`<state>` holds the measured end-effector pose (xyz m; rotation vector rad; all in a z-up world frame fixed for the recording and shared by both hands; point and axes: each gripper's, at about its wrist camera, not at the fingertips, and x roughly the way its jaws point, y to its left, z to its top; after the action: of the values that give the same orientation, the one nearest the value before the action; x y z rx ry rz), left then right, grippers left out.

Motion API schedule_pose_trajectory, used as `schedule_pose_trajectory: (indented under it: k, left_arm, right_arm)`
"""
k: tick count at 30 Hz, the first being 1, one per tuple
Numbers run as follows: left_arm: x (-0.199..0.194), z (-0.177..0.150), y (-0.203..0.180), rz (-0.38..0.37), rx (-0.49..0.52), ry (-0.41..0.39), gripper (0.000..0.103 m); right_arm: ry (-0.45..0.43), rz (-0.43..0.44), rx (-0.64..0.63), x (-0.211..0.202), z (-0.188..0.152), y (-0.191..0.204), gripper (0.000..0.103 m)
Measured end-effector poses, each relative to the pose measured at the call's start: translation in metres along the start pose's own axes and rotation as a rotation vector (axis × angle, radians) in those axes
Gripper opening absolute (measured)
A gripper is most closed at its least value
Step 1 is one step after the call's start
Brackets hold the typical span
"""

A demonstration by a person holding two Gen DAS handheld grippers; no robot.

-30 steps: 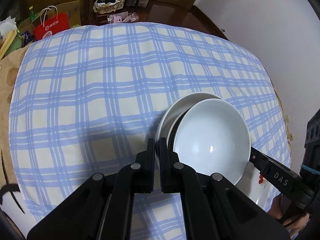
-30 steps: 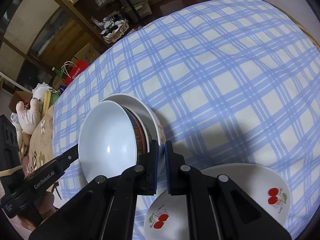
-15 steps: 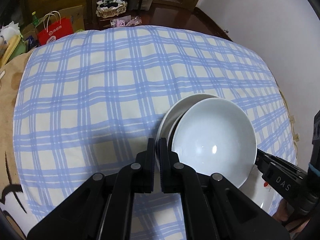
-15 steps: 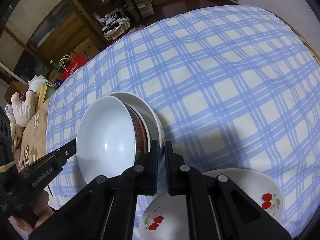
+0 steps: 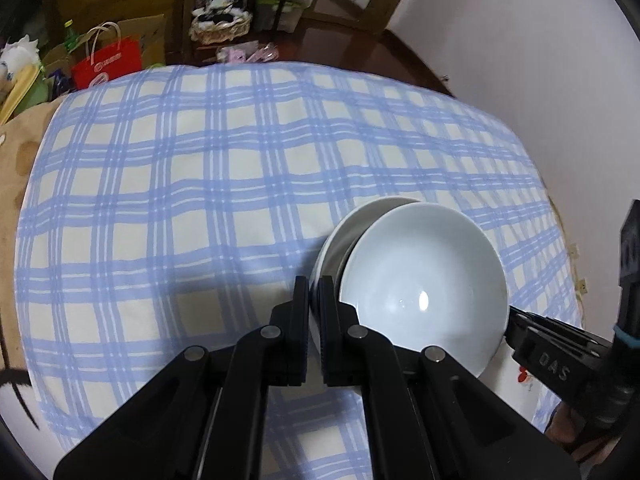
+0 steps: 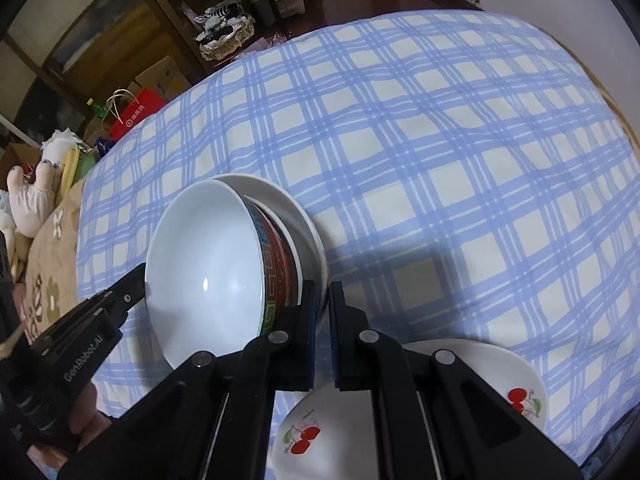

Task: Organize plates and bowls
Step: 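Lower the dish stack onto the cherry-print plate with both tools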

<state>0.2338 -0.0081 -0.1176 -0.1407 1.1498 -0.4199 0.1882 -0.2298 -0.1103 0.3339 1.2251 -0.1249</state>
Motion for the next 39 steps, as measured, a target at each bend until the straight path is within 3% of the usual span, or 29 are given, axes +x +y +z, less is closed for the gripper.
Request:
schedule_pose_trajectory:
  k: [2,8,17,29,39]
  left_arm:
    - [-0.001,0.001,0.005,-0.018,-0.012,0.012,0.003]
    - [-0.002,0.003,0.013,-0.022,-0.052,0.045,0.002]
    - [-0.011,0.000,0.008,-0.026,-0.071,0.061,0.002]
    - [-0.043,-0.002,-0.028,0.007,-0.002,0.045,0.002]
    - [-0.059,-0.035,-0.072,-0.018,0.058,0.071,0.002]
  right_arm:
    - [-0.010,0.004,0.053,-0.003,-0.001,-0.003,0.008]
    - [-0.045,-0.020,-0.053,-0.011,0.001,0.011,0.007]
    - [-0.064,-0.023,-0.087,-0.028,0.003,0.011,0.007]
    - [-0.085,-0.005,-0.045,-0.061,-0.012,-0.004,0.007]
    - [-0.104,-0.012,0.014,-0.098,-0.046,-0.041,0.007]
